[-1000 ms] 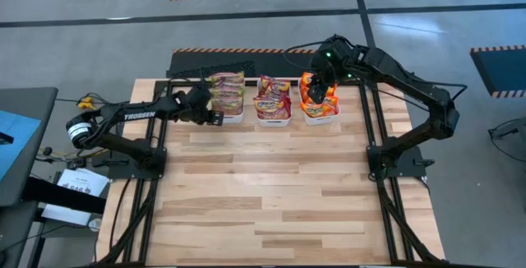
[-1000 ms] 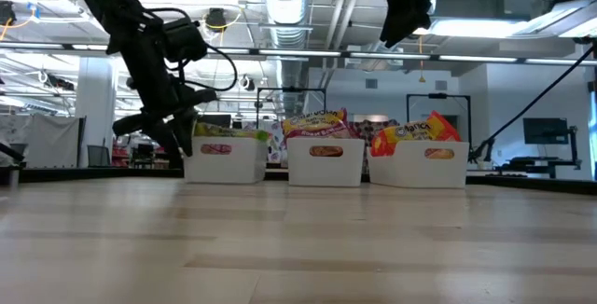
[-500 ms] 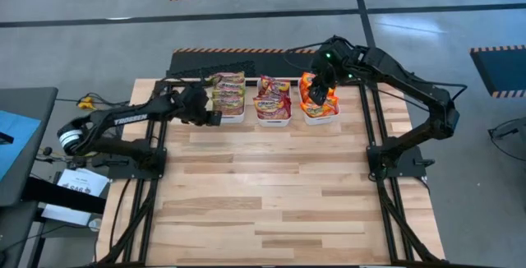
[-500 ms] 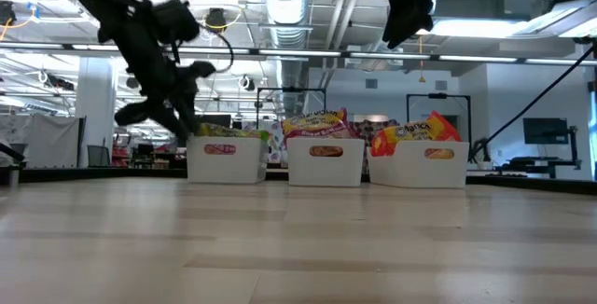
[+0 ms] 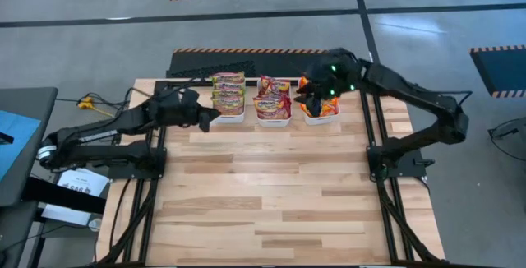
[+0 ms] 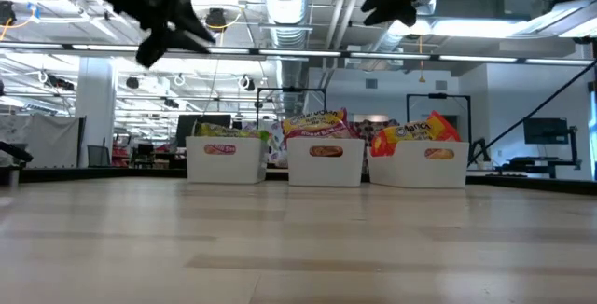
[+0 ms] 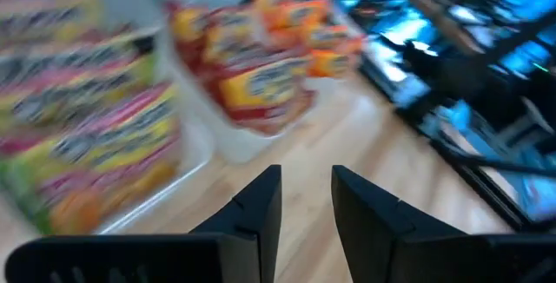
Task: Sort Maruchan noodles
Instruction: Return to Home Position
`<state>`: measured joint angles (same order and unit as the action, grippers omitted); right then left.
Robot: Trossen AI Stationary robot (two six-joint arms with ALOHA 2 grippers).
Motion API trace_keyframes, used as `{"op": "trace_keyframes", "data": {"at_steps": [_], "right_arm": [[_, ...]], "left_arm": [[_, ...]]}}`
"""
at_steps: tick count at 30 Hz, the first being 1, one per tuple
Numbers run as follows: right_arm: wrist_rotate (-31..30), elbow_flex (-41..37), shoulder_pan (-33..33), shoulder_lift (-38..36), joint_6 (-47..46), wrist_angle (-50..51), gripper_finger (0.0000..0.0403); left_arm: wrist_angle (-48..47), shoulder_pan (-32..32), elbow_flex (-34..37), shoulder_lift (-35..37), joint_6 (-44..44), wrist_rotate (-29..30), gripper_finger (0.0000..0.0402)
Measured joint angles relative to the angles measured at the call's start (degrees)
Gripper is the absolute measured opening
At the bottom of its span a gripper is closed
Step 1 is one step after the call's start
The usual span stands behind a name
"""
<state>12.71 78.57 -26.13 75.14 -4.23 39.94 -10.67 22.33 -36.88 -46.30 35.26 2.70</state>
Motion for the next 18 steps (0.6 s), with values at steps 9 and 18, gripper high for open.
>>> {"op": "trace_keyframes", "data": {"at_steps": [9, 18], "right_arm": [[-0.6, -17.5, 8.6, -14.0, -6.3, -28.3, 0.0189], [-0.6, -25.8, 17.9, -23.5, -2.7, -34.4, 0.0189]], "left_arm": [[1.2, -14.3, 0.4, 9.7, -11.3, -0.4, 0.0088], [1.6, -23.1, 10.9, 25.5, -12.2, 2.3, 0.0088]]}}
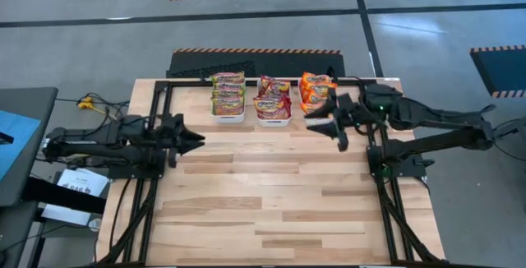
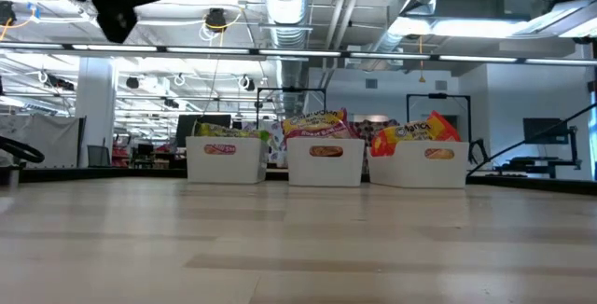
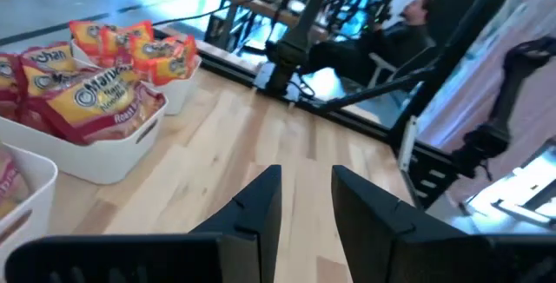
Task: Sort Maruchan noodles
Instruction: Return to Home Position
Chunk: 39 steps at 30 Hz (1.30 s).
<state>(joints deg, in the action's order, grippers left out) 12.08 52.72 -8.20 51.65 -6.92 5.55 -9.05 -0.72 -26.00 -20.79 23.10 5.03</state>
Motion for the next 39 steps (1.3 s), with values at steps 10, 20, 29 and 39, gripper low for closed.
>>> {"op": "trace_keyframes", "data": {"at_steps": [10, 20, 29, 39], "right_arm": [[-4.0, -0.7, 1.2, -4.6, -6.8, 10.2, 0.0189], [-7.7, -0.7, 4.9, -4.5, -5.0, 8.0, 0.0189], [-9.0, -16.4, 7.5, -4.5, -5.8, -19.9, 0.0189], [-9.1, -31.5, 7.5, -9.0, -9.6, -31.0, 0.0189]], "left_arm": [[-0.7, -2.7, 10.3, 18.5, -6.0, -1.7, 0.0088], [-0.8, -2.6, 17.5, 20.3, -6.5, -3.6, 0.0088], [6.6, -2.6, 23.5, 20.3, -5.4, -2.8, 0.0088], [5.6, -2.6, 23.5, 20.1, -2.8, -1.2, 0.0088]]}}
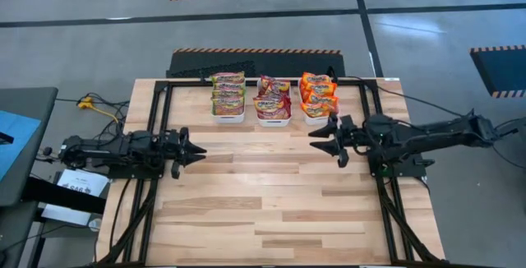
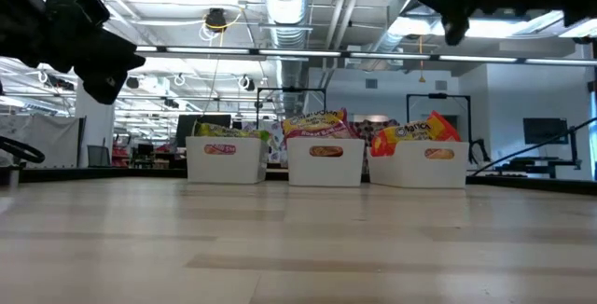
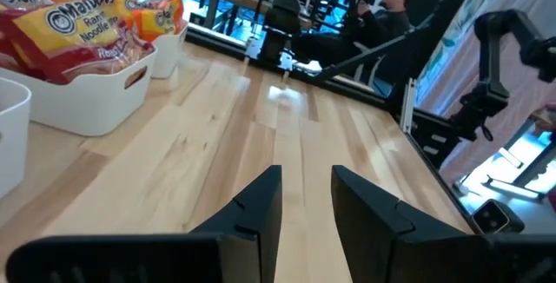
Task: Sort Maruchan noodles
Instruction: Return to Home Position
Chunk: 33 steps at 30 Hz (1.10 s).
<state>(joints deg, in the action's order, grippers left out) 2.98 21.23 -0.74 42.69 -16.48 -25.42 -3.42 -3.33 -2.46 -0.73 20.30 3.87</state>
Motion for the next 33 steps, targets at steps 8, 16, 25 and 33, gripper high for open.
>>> {"op": "trace_keyframes", "data": {"at_steps": [8, 16, 25, 33], "right_arm": [[-1.1, -9.4, -1.0, -14.9, 1.3, -0.2, 0.0189], [-1.2, -14.8, -1.3, -28.2, 1.3, 6.4, 0.0189], [-2.1, -18.0, -1.3, -37.9, 2.0, 18.2, 0.0189], [-8.5, -20.7, -1.5, -40.4, 0.7, 22.8, 0.0189]], "left_arm": [[-0.1, 0.0, 0.0, 0.0, -3.4, 0.0, 0.0088], [0.0, 0.0, 0.0, 0.0, -7.7, 1.5, 0.0088], [-0.1, 0.0, 0.0, 0.0, -11.0, 1.1, 0.0088], [-0.1, 0.0, 0.0, 0.0, -9.7, 1.1, 0.0088]]}}
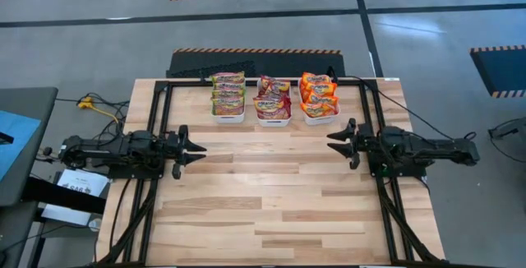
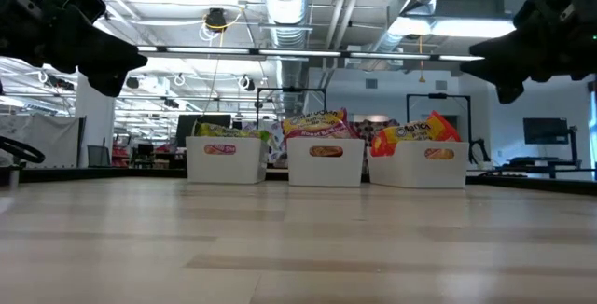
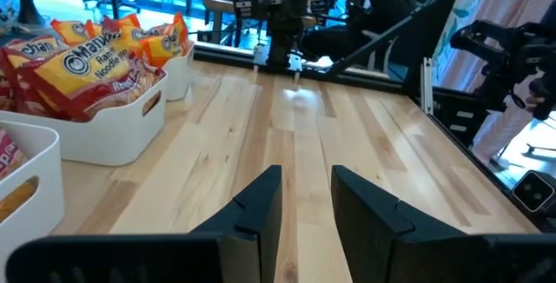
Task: Sort Maruchan noodles
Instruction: Return to Home Position
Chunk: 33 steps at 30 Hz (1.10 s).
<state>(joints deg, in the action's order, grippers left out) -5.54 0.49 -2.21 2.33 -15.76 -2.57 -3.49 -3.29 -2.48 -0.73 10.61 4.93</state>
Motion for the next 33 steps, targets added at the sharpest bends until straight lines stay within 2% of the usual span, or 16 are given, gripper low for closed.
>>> {"op": "trace_keyframes", "data": {"at_steps": [4, 33], "right_arm": [[-1.5, 0.0, -1.0, 0.2, -0.7, -0.1, 0.0189], [-1.8, -0.1, -1.4, 0.3, -0.8, 0.4, 0.0189]], "left_arm": [[0.0, 0.0, 0.0, 0.0, 0.0, 0.0, 0.0088], [0.0, 0.0, 0.0, 0.0, 0.1, 0.0, 0.0088]]}}
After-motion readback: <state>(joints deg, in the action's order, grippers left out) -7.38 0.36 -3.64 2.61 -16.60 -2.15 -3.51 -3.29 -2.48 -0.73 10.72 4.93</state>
